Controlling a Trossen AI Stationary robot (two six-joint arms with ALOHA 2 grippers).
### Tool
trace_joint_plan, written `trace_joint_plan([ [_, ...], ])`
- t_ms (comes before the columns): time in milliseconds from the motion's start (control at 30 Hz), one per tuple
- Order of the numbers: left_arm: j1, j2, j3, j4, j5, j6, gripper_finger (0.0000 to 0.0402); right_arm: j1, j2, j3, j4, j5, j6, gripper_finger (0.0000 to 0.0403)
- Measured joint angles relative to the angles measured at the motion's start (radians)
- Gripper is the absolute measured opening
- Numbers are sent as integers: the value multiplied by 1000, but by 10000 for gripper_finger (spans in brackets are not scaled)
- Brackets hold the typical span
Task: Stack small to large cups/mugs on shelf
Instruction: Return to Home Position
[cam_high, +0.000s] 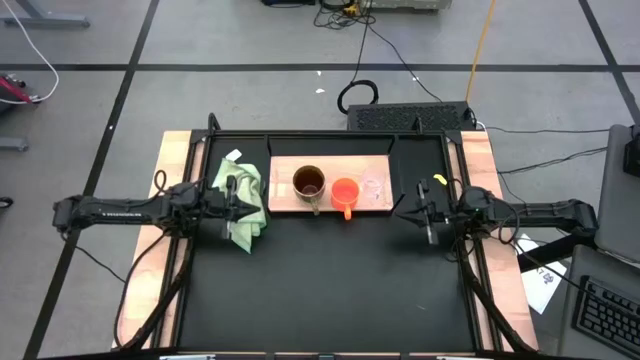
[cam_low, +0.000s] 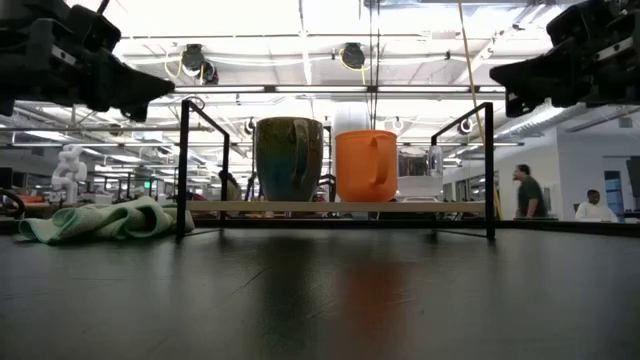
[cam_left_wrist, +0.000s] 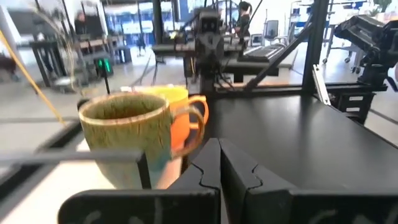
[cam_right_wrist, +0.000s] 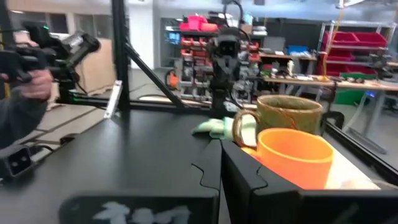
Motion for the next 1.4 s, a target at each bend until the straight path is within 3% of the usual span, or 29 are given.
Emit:
trace_joint_plan([
  [333,-67,-102,65,-288,-38,-55,0,0,0,0,16,-18,16,0],
  [600,-109,-135,73,-398,-90,-48,0,0,0,0,-23,-18,15,0],
  [1000,-123,-138,73,-403,-113,-54,0,0,0,0,-24,-18,24,0],
  [1400,-123,-136,73,-401,-60,-95,2,0,0,0,-4,-18,76,0],
])
